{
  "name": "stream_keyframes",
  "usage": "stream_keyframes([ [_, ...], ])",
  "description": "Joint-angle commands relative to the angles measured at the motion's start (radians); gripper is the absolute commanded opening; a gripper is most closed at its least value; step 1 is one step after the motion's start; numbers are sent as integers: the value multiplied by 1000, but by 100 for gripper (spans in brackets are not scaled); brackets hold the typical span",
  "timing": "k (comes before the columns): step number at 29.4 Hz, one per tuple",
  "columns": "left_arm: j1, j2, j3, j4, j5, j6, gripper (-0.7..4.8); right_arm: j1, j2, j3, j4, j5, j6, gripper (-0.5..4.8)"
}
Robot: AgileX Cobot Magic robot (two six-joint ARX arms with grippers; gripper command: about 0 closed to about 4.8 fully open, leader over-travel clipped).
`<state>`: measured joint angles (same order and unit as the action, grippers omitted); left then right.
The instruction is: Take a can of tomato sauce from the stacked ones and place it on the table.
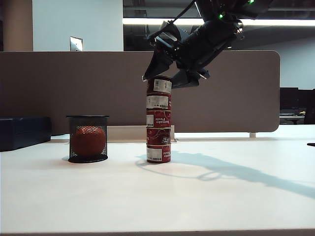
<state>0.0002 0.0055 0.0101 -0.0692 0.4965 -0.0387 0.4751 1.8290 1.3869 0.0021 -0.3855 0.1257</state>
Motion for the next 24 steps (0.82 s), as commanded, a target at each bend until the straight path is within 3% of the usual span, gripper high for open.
stream_keyframes([
  [1,1,1,2,9,5,1,-6,2,-14,2,3,-10,0,258],
  [18,1,1,2,9,5,1,-6,0,-68,2,21,-4,-23,240],
  [24,1,1,2,9,5,1,-5,-9,-99,1,24,48,-34,236],
])
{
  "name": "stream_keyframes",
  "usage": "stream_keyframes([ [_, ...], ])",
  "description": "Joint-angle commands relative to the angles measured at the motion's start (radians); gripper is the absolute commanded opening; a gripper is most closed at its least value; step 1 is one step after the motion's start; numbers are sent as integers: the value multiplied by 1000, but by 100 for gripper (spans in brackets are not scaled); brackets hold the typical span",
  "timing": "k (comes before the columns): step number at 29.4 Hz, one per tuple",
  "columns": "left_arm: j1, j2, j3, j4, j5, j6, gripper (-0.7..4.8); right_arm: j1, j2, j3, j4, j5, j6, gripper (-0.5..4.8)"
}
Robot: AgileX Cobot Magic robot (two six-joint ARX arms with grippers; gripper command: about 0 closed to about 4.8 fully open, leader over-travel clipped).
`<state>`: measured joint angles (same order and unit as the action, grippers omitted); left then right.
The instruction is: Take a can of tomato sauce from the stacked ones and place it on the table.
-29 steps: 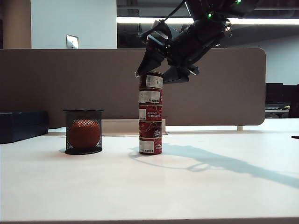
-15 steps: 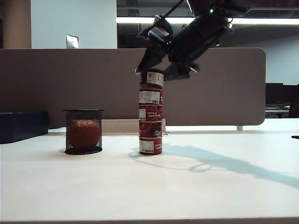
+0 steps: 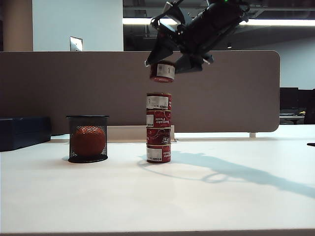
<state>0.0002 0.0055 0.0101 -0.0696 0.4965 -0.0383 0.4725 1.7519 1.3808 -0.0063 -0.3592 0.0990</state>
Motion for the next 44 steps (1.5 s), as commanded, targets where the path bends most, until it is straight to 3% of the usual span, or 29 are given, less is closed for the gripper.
stream_keyframes([
  [1,1,1,2,9,4,1,-6,-6,-28,7,32,28,-8,236],
  [18,2,1,2,11,2,1,-6,-91,-166,6,-47,49,-46,220],
  [44,2,1,3,12,-3,4,-5,-363,-374,6,-306,50,-55,220],
])
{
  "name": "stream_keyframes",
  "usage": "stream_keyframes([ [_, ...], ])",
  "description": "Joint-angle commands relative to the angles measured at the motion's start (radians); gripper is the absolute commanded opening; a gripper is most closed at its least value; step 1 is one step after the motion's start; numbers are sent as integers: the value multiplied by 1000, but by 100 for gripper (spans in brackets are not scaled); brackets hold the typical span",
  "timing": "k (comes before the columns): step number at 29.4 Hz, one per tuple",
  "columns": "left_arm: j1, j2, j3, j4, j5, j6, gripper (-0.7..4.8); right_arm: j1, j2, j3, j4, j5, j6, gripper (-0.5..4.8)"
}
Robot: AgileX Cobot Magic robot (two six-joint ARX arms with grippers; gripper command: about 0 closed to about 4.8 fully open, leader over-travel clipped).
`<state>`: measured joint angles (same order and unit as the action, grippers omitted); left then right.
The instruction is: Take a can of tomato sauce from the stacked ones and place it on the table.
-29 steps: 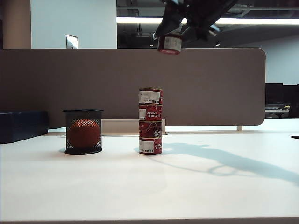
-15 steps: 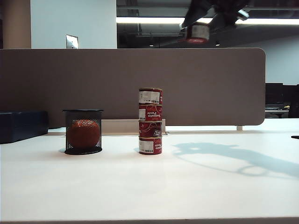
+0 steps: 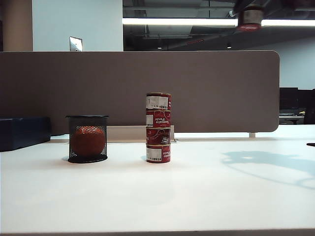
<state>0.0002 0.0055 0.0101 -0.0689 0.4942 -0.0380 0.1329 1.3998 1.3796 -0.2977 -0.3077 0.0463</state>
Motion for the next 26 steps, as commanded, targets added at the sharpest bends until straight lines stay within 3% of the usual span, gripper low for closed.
stream_keyframes([
  [1,2,1,3,11,0,3,-5,-32,-28,7,-23,-2,-2,220],
  [10,2,1,3,12,0,3,-5,-89,-97,7,-119,-5,-4,220],
  [26,2,1,3,19,0,3,-5,-106,-206,-34,-248,18,-29,226],
])
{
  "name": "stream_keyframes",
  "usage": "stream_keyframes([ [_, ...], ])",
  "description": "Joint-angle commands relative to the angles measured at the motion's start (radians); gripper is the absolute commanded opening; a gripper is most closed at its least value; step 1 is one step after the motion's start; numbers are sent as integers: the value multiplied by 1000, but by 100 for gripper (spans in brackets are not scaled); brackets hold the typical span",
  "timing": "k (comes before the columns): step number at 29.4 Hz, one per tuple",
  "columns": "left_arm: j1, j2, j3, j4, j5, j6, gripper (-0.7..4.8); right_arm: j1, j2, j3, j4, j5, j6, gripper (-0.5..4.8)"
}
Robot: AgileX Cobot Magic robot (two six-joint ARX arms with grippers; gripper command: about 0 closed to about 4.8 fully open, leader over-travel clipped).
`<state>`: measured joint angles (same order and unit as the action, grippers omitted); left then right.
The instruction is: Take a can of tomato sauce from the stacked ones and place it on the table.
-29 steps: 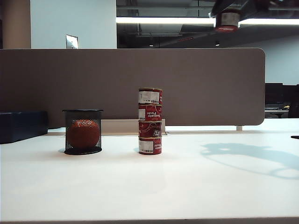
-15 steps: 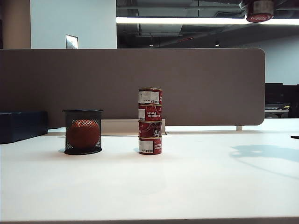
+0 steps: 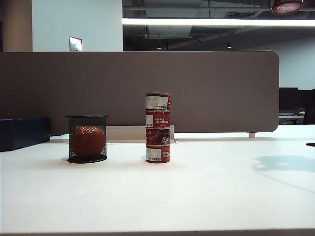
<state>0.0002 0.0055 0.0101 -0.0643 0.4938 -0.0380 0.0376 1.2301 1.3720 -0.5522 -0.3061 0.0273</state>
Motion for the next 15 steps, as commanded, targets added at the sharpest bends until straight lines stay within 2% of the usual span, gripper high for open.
stream_keyframes([
  [1,2,1,3,15,0,3,-6,-12,-49,-41,8,18,-10,225],
  [15,2,1,3,21,0,3,-5,-60,-249,-288,110,17,-9,225],
])
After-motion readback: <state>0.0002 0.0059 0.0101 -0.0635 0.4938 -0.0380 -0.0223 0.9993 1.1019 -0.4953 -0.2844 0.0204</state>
